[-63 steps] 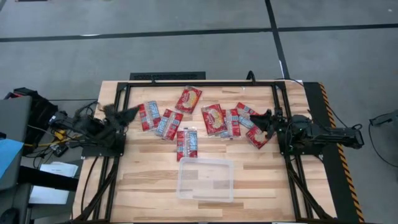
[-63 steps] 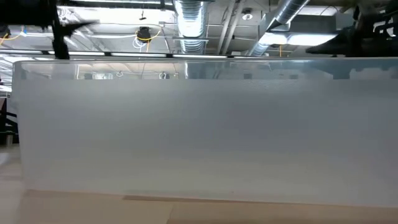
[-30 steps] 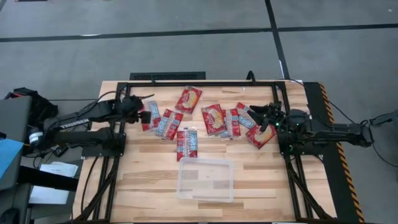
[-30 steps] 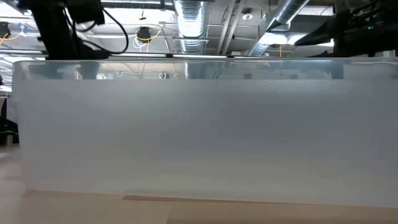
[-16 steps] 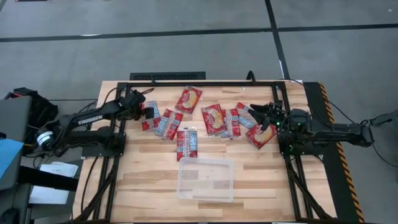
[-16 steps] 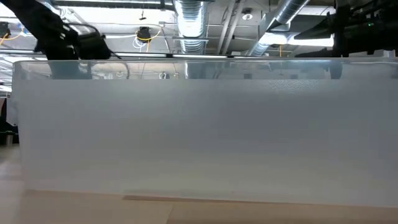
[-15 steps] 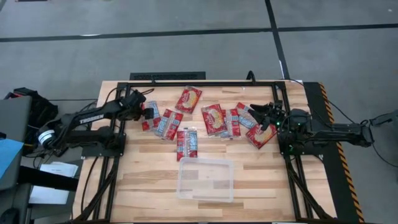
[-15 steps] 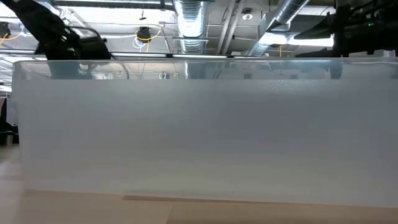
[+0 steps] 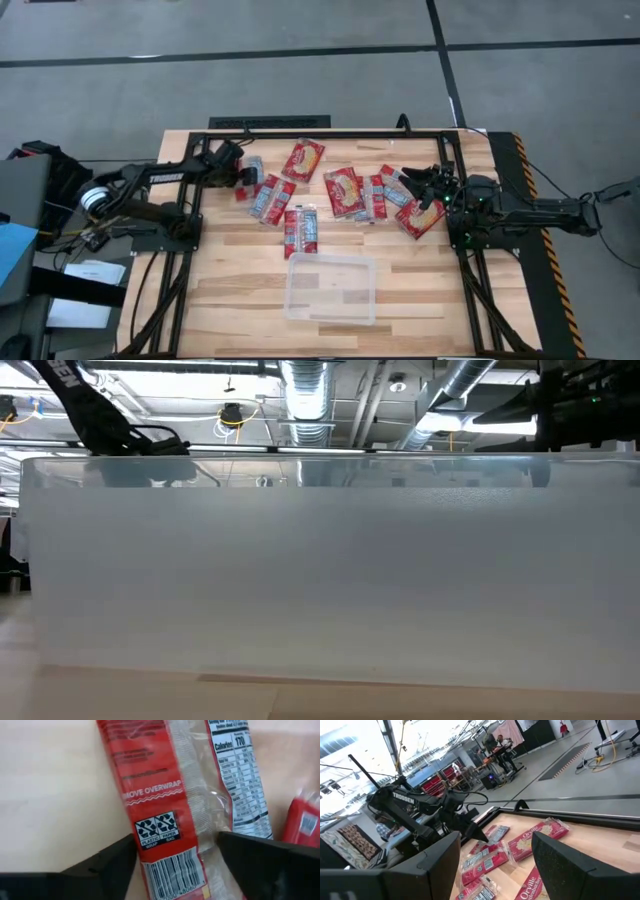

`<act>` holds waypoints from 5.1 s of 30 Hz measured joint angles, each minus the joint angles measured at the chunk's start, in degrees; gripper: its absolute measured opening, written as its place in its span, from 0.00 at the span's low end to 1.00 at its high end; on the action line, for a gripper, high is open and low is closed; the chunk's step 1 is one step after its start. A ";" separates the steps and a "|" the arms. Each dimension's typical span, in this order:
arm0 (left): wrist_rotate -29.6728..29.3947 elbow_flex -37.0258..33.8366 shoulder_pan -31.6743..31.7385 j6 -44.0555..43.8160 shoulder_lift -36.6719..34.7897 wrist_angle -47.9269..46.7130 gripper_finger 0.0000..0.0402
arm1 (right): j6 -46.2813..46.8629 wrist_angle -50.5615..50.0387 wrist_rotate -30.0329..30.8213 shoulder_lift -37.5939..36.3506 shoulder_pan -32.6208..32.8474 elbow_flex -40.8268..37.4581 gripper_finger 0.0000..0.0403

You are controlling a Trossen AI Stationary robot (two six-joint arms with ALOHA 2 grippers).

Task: Sort popcorn bags into baskets
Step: Put the red popcorn bag into the white bin

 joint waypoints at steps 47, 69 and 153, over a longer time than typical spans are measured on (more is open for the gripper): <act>-7.25 17.49 -34.33 -18.50 -26.43 -10.89 0.00 | -0.56 -2.68 0.04 0.00 0.00 0.00 0.67; -17.72 54.79 -65.12 -29.93 20.97 -12.95 0.00 | -0.47 -12.63 0.03 0.00 0.00 -0.02 0.67; -15.68 37.82 -53.33 -28.35 18.01 -28.50 0.80 | 0.98 -21.07 0.02 -0.02 1.14 -0.04 0.67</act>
